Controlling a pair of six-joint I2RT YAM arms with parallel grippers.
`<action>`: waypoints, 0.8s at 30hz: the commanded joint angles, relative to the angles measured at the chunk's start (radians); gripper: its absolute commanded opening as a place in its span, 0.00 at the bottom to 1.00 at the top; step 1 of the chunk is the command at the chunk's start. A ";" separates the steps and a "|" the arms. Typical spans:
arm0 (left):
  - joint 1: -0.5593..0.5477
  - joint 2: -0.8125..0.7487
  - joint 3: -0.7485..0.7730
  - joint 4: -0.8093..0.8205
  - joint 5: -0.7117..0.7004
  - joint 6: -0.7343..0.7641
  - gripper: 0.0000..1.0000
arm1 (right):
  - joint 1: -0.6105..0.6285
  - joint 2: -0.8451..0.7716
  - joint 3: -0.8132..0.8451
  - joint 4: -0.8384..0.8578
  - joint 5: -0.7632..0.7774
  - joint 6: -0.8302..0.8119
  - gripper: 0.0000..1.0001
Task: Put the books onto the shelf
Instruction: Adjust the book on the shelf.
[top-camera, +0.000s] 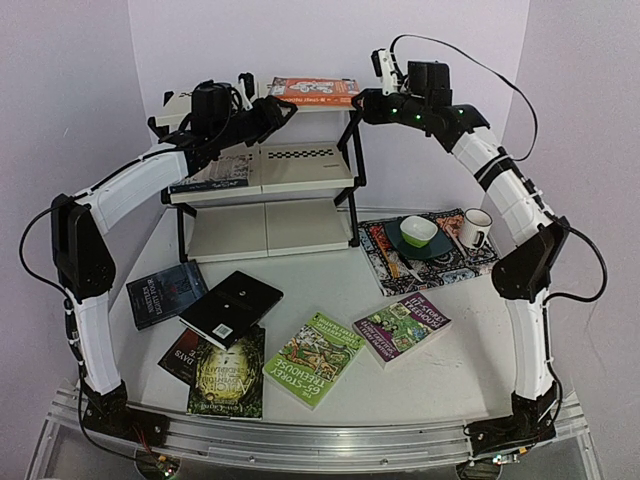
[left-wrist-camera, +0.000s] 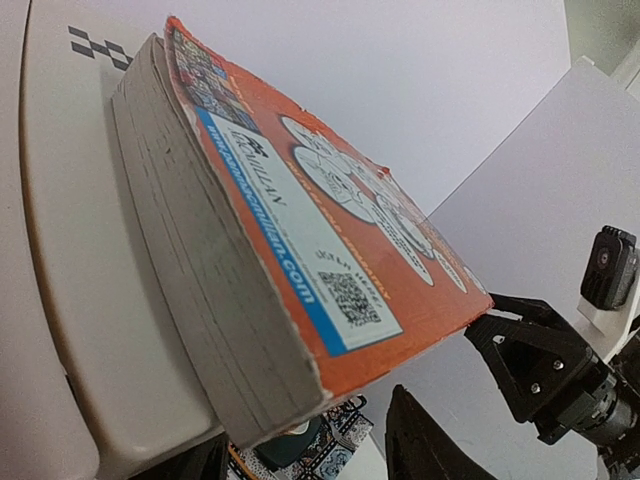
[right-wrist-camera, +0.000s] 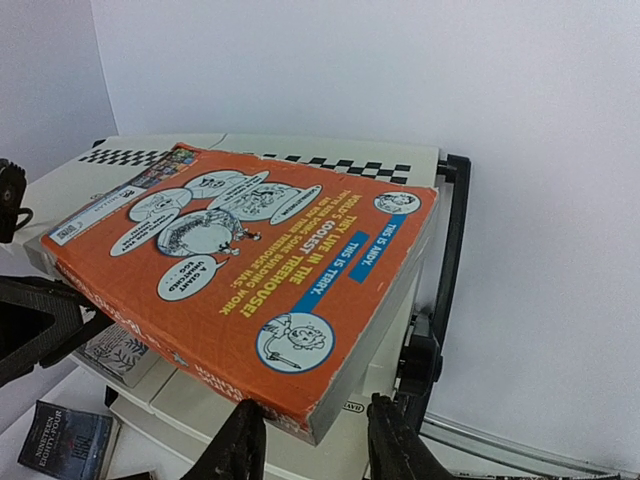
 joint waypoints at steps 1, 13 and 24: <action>0.008 -0.076 -0.004 0.068 -0.019 0.015 0.55 | -0.006 0.026 0.053 0.113 0.019 0.022 0.35; 0.026 -0.067 -0.003 0.072 -0.032 -0.002 0.55 | -0.007 0.077 0.072 0.219 0.047 0.029 0.30; 0.034 -0.058 -0.004 0.077 -0.034 -0.012 0.55 | -0.008 0.081 0.061 0.242 0.053 0.025 0.38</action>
